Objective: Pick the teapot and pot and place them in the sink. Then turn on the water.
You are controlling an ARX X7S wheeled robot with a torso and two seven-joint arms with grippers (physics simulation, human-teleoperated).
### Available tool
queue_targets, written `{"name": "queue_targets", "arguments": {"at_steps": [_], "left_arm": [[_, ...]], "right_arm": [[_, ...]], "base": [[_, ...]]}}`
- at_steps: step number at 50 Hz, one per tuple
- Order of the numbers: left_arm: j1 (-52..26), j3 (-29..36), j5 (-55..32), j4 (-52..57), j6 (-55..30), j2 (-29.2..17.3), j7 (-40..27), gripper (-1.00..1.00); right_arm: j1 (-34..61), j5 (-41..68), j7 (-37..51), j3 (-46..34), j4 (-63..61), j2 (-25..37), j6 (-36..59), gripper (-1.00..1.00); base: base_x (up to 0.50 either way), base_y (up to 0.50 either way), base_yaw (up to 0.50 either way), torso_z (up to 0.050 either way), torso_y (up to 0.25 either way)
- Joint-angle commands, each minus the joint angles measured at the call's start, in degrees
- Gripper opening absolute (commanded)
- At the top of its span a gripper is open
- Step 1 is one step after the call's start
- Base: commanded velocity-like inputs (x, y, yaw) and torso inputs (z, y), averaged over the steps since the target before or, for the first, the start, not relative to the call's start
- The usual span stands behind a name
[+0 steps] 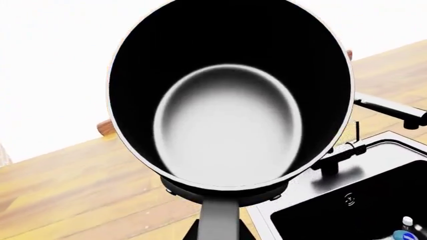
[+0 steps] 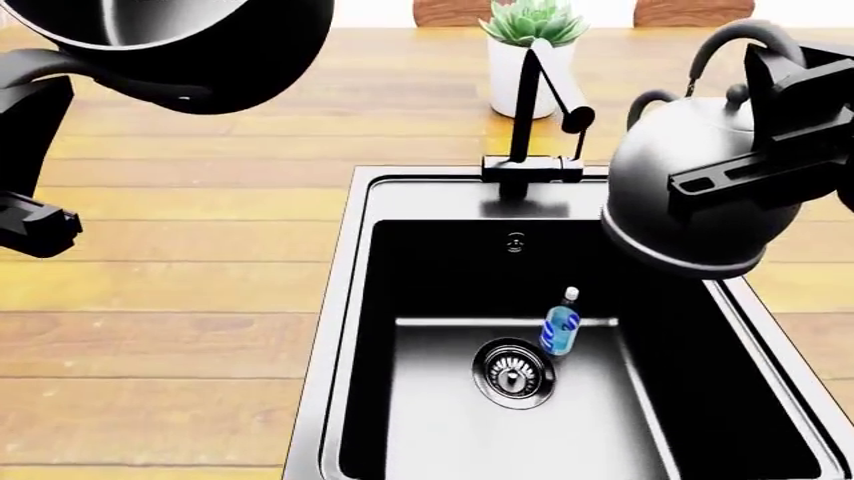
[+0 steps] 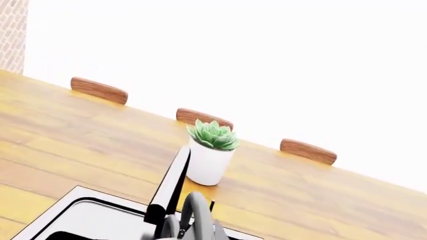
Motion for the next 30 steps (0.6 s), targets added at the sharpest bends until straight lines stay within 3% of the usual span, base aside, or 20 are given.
{"name": "queue_targets", "arguments": {"at_steps": [1,9,30], "left_arm": [[-5.23,-2.89,4.22,-1.01,-0.01,-0.64,-0.35,-1.00],[-4.73,-3.05,4.31,-0.79,0.24,-0.90,-0.28,-1.00],[-1.27,-2.75,5.05,0.93,1.98,-1.80,0.78,-1.00]], "right_arm": [[1.83,-2.38,0.59,1.35,0.47,0.05,0.20,-1.00],[1.73,-2.42,0.54,1.12,0.30,0.02,-0.02,-1.00],[-0.58,-3.80,-0.56,2.31,-0.81,1.54,-1.82,-1.00]], "base": [[0.23,0.00,0.00,0.000,0.000],[0.23,0.00,0.00,0.001,0.005],[0.00,0.00,0.00,0.001,0.004]]}}
